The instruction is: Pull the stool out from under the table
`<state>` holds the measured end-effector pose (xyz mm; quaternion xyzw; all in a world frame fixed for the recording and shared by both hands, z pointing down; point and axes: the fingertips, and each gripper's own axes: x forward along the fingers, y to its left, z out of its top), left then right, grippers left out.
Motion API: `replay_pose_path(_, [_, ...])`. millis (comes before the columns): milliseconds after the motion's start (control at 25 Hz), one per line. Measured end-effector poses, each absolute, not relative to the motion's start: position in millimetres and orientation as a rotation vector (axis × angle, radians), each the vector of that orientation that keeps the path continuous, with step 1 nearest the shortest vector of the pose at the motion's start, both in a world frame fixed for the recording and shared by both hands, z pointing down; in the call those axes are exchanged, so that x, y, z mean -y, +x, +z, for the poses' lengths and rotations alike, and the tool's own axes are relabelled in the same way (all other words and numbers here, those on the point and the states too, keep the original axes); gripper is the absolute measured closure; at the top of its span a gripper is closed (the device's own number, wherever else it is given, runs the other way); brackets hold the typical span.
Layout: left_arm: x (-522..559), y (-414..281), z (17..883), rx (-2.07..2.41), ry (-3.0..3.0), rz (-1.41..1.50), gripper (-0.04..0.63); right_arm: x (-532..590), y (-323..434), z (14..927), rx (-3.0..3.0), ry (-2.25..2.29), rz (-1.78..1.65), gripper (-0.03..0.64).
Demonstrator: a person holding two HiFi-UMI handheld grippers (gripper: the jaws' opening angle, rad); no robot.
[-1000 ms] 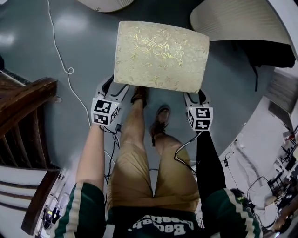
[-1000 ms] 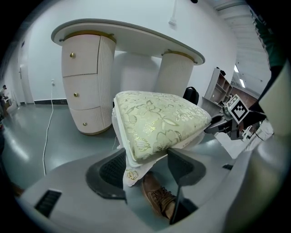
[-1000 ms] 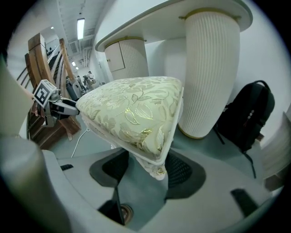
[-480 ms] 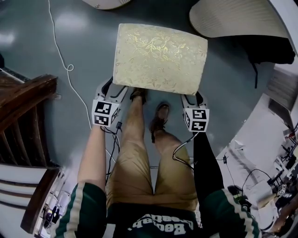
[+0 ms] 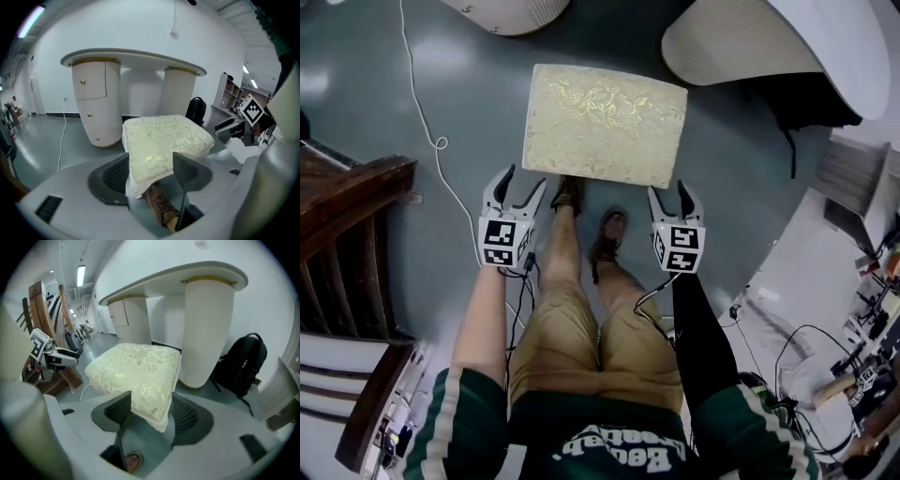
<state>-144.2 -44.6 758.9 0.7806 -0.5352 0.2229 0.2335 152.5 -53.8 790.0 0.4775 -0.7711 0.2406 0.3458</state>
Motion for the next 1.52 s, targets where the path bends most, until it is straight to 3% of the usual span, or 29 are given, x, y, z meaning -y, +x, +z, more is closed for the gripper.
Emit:
replay_pose_path(440, [131.1,-88.6,533.2,1.626,2.400,0.416,0.284,125.4,132.1,589.2,2.240,1.341,0.388,0.349])
replay_pose_path(920, [143.0,-53.0,320.6,1.792,2.524,0.232,0.287,165.5,136.8,354.1,2.489,1.499,0.092,0.356])
replay_pose_path(1280, [139.7,-38.3,219.7,1.809,2.577,0.032,0.288,157.8,125.7,253.0,2.598,1.516,-0.043,0.357])
replay_pose_path(1520, [151.3,-23.0,182.7,1.821,2.651,0.106,0.288,168.6,140.2,206.0,2.620,1.508,-0.151,0.360])
